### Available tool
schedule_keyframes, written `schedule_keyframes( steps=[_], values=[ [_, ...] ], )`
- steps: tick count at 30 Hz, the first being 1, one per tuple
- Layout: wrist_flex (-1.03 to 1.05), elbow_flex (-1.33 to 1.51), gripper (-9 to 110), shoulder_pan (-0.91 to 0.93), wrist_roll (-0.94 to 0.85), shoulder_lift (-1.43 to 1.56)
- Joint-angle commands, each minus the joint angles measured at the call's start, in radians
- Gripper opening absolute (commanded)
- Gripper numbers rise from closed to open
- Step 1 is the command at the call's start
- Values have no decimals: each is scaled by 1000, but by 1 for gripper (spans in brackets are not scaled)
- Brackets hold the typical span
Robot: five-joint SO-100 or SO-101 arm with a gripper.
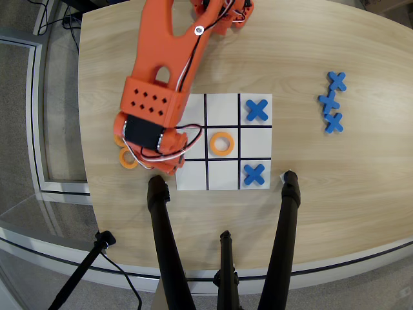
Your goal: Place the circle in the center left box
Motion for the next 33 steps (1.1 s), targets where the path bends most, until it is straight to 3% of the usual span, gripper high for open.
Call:
schedule_keyframes(
  steps=[1, 33],
  values=[
    [-6, -78, 16, 32, -20, -40],
    [32, -417, 16, 100, -69, -440]
  ],
)
